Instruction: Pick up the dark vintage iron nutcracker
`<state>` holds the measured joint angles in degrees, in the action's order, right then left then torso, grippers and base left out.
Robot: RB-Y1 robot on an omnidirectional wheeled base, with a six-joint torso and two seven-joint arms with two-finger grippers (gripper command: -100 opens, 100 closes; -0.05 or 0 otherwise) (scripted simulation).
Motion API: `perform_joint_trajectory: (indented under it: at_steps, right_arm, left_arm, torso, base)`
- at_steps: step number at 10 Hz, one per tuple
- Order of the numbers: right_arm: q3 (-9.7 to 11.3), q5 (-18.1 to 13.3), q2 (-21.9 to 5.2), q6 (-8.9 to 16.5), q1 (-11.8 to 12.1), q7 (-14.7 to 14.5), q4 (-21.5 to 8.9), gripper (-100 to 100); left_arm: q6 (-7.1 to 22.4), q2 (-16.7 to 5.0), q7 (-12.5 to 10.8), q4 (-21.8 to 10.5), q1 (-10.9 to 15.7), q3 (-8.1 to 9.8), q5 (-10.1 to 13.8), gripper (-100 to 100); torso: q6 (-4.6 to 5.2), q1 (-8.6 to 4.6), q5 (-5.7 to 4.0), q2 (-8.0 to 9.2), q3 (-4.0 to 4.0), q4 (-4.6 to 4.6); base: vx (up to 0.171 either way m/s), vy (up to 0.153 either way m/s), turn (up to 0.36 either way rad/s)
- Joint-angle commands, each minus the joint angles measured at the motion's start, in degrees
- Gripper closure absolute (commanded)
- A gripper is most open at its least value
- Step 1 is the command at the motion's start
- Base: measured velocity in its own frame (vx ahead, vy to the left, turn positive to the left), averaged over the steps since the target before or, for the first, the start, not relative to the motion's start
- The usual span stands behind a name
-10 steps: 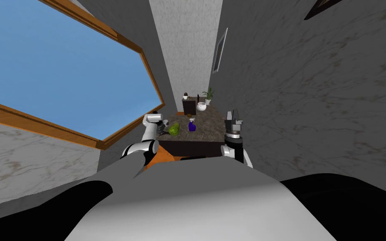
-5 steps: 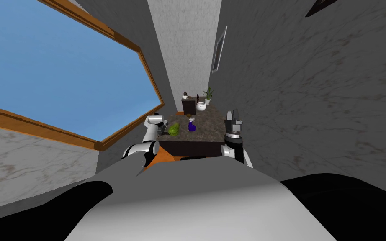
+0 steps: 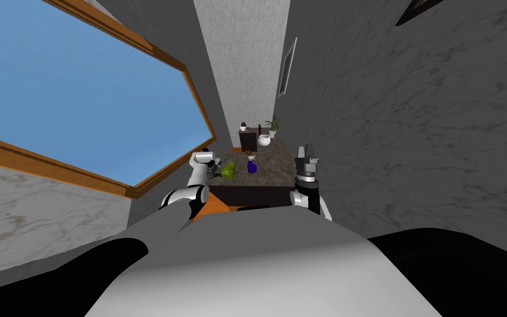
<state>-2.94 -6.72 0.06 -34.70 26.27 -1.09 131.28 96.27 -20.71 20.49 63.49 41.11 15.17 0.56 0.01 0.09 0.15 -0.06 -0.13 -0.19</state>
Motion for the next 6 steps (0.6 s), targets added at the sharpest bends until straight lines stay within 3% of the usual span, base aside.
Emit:
perform_joint_trajectory:
  at_steps: [1, 2, 3, 5, 6]
  right_arm:
    - [0.0, 0.0, 0.0, 0.0, 0.0, 0.0, 0.0, 0]
    - [0.0, 0.0, 0.0, 0.0, 0.0, 0.0, 0.0, 0]
    - [0.0, 0.0, 0.0, 0.0, 0.0, 0.0, 0.0, 0]
    - [0.0, 0.0, 0.0, 0.0, 0.0, 0.0, 0.0, 0]
    - [0.0, 0.0, 0.0, 0.0, 0.0, 0.0, 0.0, 0]
  left_arm:
    - [0.0, 0.0, 0.0, 0.0, 0.0, 0.0, 0.0, 100]
    - [0.0, 0.0, 0.0, 0.0, 0.0, 0.0, 0.0, 0]
    - [2.0, -0.3, 0.4, 1.2, 0.4, 0.26, 0.0, 100]
    - [2.0, -0.3, 0.5, 1.6, 0.2, 0.36, 0.1, 100]
    - [2.3, -0.4, 0.6, 1.7, 0.3, 0.39, 0.1, 0]
  torso:
    - [0.0, 0.0, 0.0, 0.0, 0.0, 0.0]
    - [0.0, 0.01, 0.0, -0.02, -0.01, 0.0]
    - [0.0, 0.01, 0.0, -0.02, -0.01, -0.01]
    - [-0.02, -0.04, -0.04, 0.03, 0.03, 0.02]
    - [0.01, -0.02, -0.02, 0.02, 0.01, 0.0]
  base:
    - [0.0, 0.0, 0.0]
    - [0.0, 0.0, 0.0]
    - [-0.005, -0.007, 0.021]
    - [-0.005, -0.008, 0.022]
    - [0.0, 0.0, 0.0]
